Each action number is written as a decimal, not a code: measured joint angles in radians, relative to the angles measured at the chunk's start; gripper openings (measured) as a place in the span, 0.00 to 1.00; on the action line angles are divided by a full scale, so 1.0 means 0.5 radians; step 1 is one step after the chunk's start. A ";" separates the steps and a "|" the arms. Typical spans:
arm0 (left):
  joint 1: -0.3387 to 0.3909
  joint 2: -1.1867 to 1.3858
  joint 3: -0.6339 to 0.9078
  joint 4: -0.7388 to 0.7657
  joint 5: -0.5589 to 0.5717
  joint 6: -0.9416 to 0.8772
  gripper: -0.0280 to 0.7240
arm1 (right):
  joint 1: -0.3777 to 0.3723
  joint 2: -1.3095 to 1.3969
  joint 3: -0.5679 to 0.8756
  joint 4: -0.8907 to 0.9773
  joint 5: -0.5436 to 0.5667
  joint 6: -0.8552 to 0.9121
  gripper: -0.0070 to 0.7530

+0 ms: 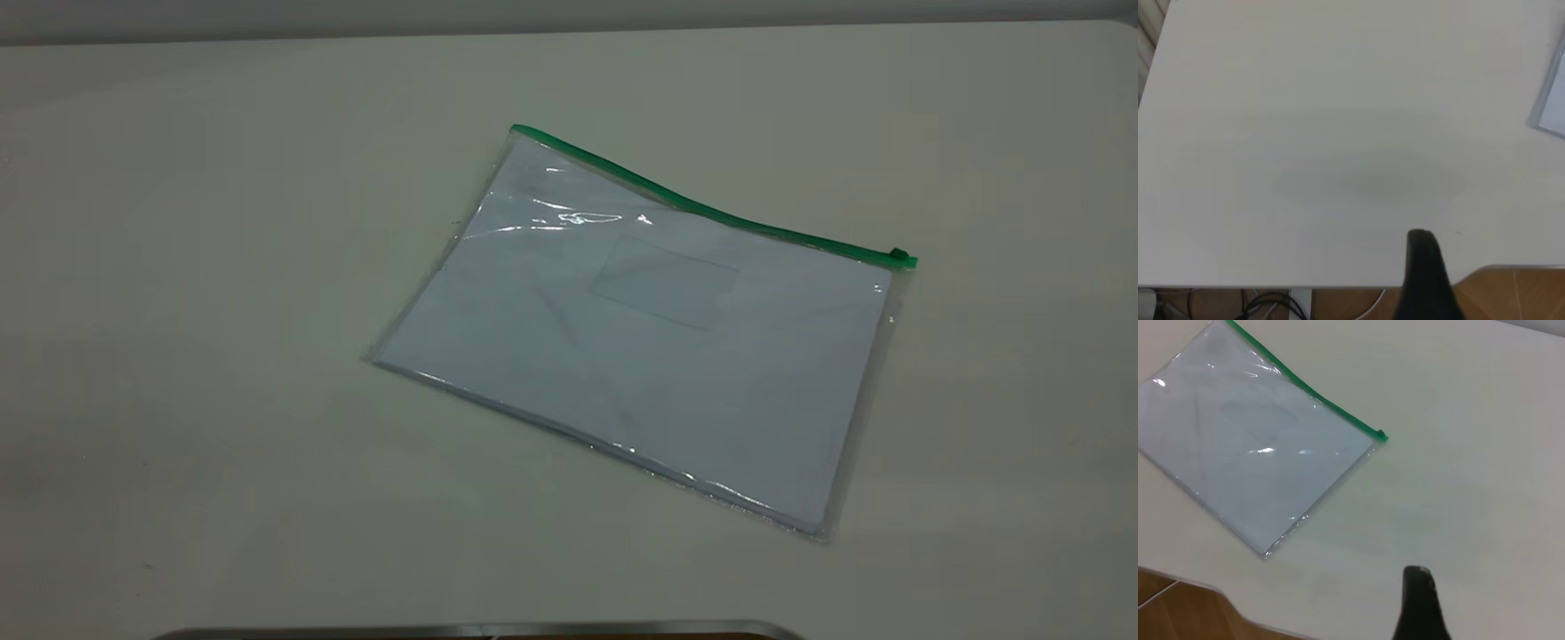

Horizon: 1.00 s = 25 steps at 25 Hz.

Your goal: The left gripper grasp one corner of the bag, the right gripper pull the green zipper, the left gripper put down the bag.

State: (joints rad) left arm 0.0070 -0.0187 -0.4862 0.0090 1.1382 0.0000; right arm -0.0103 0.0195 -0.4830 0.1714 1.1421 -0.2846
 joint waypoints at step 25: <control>0.000 0.000 0.000 -0.002 0.000 0.000 0.82 | 0.000 -0.072 0.000 0.002 0.000 0.002 0.76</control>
State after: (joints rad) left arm 0.0070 -0.0187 -0.4862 0.0079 1.1382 0.0000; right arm -0.0103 -0.0165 -0.4830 0.1724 1.1421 -0.2835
